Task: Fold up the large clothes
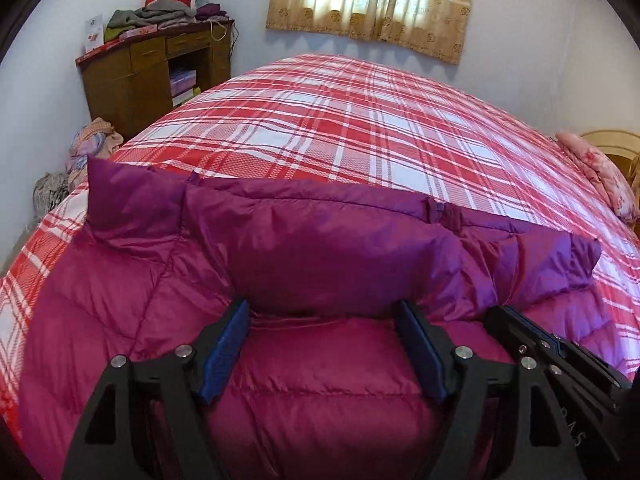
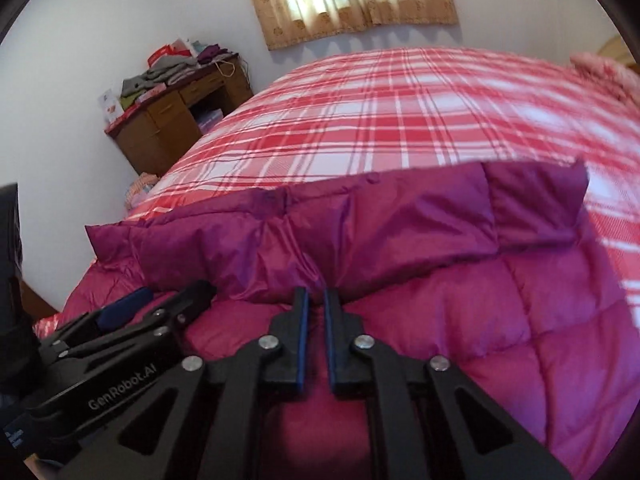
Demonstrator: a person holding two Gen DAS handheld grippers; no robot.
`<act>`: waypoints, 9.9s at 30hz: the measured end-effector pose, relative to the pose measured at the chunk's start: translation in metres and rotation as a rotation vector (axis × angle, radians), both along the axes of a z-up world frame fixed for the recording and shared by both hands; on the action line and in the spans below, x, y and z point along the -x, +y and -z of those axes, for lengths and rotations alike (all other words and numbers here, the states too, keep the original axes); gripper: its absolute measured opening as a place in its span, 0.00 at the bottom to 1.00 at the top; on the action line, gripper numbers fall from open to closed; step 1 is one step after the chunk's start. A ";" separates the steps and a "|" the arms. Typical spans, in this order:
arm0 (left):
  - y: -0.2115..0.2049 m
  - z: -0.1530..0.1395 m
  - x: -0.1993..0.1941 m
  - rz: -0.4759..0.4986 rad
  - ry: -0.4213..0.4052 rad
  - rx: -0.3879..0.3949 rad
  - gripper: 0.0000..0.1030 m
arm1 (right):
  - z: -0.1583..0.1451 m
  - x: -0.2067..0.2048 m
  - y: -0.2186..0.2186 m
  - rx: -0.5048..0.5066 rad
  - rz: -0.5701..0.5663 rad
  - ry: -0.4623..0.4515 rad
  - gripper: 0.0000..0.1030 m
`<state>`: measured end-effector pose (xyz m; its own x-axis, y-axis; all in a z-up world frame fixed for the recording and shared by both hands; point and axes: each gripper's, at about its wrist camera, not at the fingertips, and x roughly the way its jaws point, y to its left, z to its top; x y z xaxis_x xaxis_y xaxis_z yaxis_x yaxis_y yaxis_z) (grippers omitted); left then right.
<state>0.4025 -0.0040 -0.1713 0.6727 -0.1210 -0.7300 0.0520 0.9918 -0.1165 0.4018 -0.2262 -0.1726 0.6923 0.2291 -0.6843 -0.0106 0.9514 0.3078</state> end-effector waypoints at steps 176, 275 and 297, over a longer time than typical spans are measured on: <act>0.015 -0.089 0.209 0.610 -0.236 0.068 0.67 | 0.001 0.163 -0.100 -0.184 0.022 0.079 0.16; -0.102 0.012 0.017 0.188 0.016 -0.171 0.96 | 0.014 0.112 -0.092 -0.033 0.334 0.017 0.22; 0.000 -0.033 0.098 0.151 0.067 0.088 0.97 | 0.007 0.114 -0.106 -0.113 0.299 0.063 0.33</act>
<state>0.3049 -0.0036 -0.1384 0.5921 -0.2824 -0.7547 0.1891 0.9591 -0.2105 0.2875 -0.3323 -0.1799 0.6977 0.0995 -0.7094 0.2861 0.8692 0.4033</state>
